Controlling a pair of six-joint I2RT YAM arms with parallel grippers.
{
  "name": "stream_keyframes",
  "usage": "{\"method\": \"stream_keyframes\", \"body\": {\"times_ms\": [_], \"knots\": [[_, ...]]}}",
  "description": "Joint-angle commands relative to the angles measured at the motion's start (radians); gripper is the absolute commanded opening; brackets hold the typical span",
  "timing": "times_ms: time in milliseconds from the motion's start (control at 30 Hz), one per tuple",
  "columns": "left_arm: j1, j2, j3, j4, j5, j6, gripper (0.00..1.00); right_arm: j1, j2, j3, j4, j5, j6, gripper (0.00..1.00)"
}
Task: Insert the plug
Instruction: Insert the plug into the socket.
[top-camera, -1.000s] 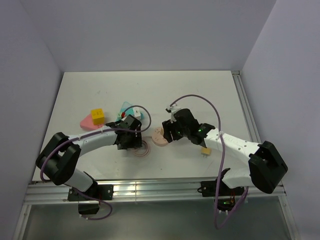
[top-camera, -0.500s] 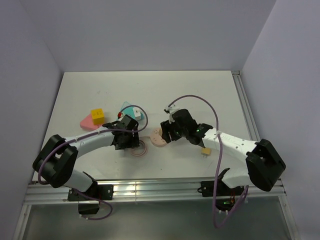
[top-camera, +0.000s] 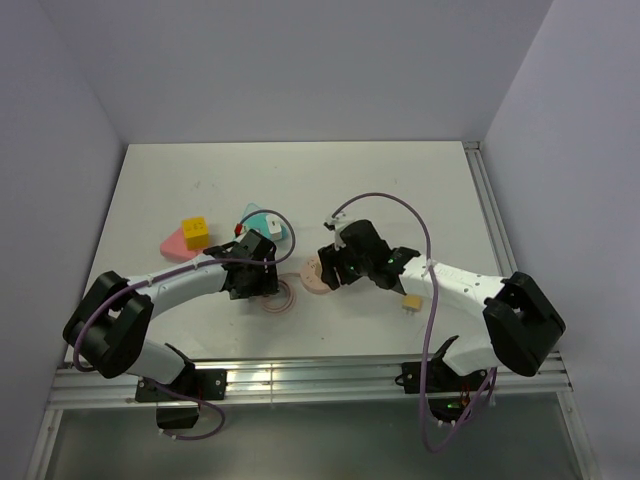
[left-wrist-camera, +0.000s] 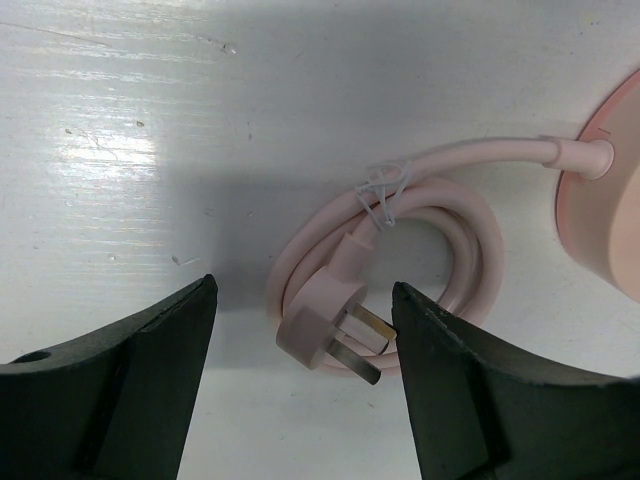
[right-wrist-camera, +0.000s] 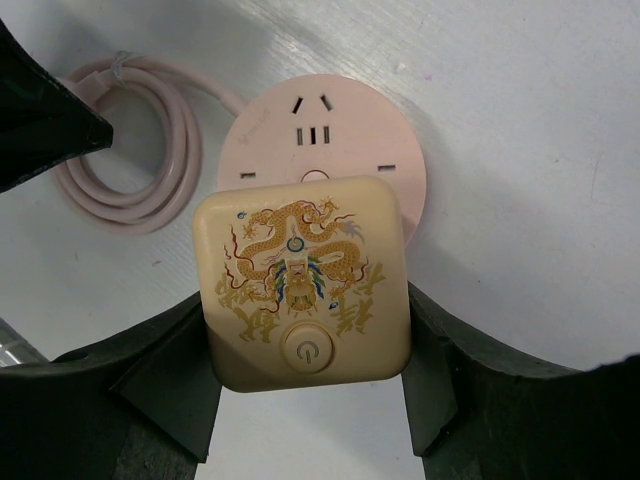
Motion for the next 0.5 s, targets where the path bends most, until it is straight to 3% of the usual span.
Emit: {"method": "stream_keyframes", "body": {"times_ms": [0, 467], "knots": [[0.004, -0.026, -0.002, -0.002, -0.003, -0.004, 0.76, 0.015, -0.007, 0.018, 0.058, -0.007, 0.009, 0.04], [0.004, -0.03, 0.0, -0.004, -0.003, -0.001, 0.75, 0.035, 0.024, 0.046, 0.014, 0.068, 0.012, 0.03]]}}
